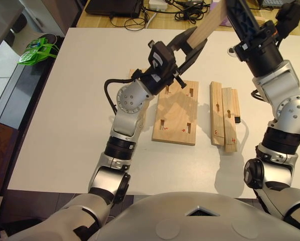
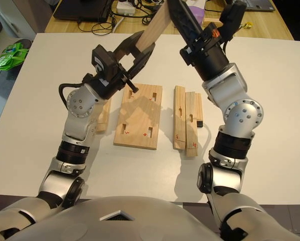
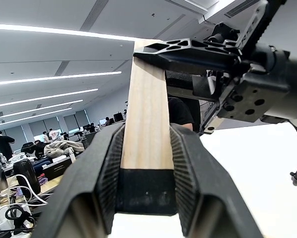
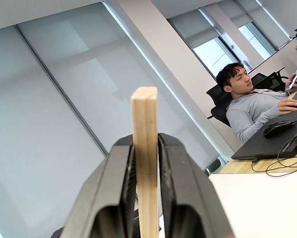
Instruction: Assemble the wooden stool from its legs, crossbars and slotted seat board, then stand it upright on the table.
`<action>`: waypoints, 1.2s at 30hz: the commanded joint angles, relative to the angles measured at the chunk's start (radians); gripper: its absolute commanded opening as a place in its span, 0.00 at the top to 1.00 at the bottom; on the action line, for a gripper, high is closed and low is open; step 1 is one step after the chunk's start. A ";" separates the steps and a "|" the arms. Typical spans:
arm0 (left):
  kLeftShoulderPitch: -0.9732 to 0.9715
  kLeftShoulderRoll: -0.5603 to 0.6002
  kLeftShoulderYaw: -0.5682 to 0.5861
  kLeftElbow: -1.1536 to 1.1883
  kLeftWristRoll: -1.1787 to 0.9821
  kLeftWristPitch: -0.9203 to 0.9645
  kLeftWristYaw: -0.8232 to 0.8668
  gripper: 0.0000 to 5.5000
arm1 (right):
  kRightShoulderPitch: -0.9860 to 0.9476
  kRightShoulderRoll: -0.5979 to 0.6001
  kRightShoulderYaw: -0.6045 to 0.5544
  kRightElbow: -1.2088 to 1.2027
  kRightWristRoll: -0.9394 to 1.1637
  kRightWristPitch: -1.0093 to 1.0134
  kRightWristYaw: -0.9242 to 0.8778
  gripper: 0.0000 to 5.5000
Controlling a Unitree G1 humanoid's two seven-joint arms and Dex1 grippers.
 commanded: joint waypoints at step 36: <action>0.222 0.122 0.177 -0.121 -0.007 0.325 0.131 0.31 | 0.920 0.081 0.460 -0.367 -1.284 -0.955 -0.207 0.93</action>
